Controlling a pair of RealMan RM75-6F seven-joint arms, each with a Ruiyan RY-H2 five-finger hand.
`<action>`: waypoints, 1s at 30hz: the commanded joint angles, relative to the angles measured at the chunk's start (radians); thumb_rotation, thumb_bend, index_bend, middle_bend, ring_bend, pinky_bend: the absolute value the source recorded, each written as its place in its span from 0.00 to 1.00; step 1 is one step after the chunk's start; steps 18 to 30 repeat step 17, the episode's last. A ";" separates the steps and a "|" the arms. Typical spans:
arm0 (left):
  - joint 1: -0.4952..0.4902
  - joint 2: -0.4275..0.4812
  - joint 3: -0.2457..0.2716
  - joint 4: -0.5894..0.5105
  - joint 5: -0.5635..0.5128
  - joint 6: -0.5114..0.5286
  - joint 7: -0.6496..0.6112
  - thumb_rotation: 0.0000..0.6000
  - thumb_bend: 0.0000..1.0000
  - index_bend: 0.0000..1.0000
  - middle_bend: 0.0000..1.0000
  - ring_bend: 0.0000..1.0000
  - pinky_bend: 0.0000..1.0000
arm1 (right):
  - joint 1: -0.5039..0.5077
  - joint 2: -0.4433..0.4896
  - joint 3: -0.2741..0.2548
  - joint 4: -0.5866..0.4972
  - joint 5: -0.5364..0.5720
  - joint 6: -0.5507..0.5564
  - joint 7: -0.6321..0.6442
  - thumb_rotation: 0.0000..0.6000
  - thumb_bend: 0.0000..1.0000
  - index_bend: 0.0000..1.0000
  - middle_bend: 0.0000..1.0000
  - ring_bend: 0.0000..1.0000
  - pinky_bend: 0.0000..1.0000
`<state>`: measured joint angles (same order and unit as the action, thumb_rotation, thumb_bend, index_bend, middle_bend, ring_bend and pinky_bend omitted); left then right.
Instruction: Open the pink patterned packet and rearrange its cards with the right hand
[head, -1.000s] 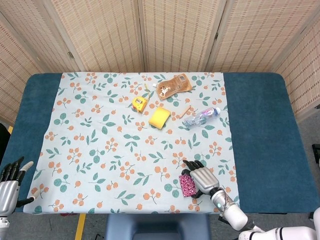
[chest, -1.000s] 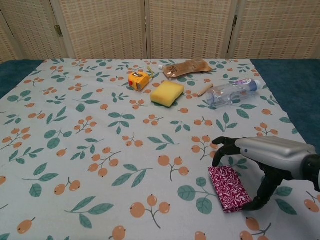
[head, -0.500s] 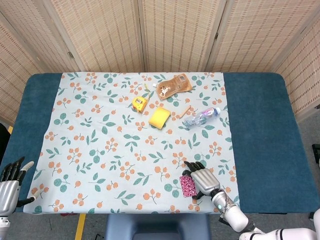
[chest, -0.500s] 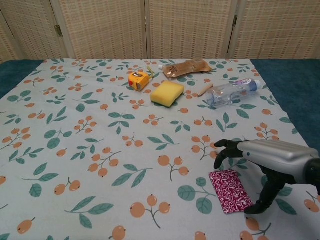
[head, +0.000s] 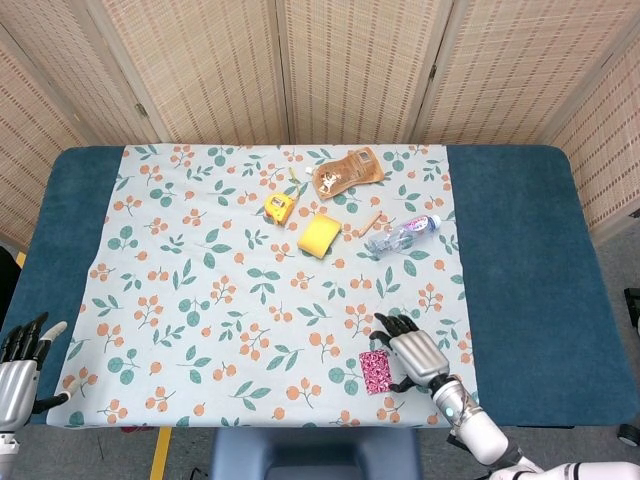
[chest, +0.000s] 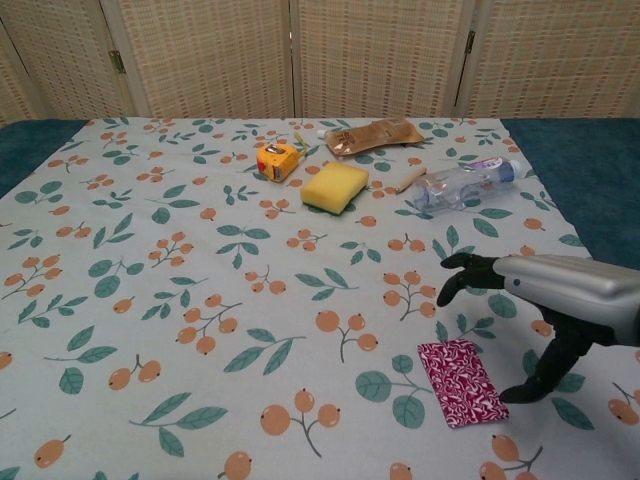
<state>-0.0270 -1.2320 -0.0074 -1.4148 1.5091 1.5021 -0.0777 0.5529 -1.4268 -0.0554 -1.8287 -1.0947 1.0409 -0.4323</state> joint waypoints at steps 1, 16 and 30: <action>-0.001 0.001 -0.002 -0.004 0.000 0.001 0.003 1.00 0.26 0.17 0.00 0.04 0.00 | -0.040 0.059 -0.003 -0.017 -0.093 0.081 0.030 1.00 0.15 0.20 0.01 0.00 0.00; -0.013 -0.004 -0.034 -0.066 -0.016 0.019 0.079 1.00 0.26 0.18 0.00 0.04 0.00 | -0.293 0.223 -0.024 0.109 -0.377 0.507 0.219 1.00 0.15 0.20 0.09 0.00 0.00; -0.014 -0.005 -0.034 -0.073 -0.017 0.018 0.088 1.00 0.26 0.18 0.00 0.04 0.00 | -0.305 0.231 -0.024 0.119 -0.376 0.511 0.250 1.00 0.15 0.20 0.09 0.00 0.00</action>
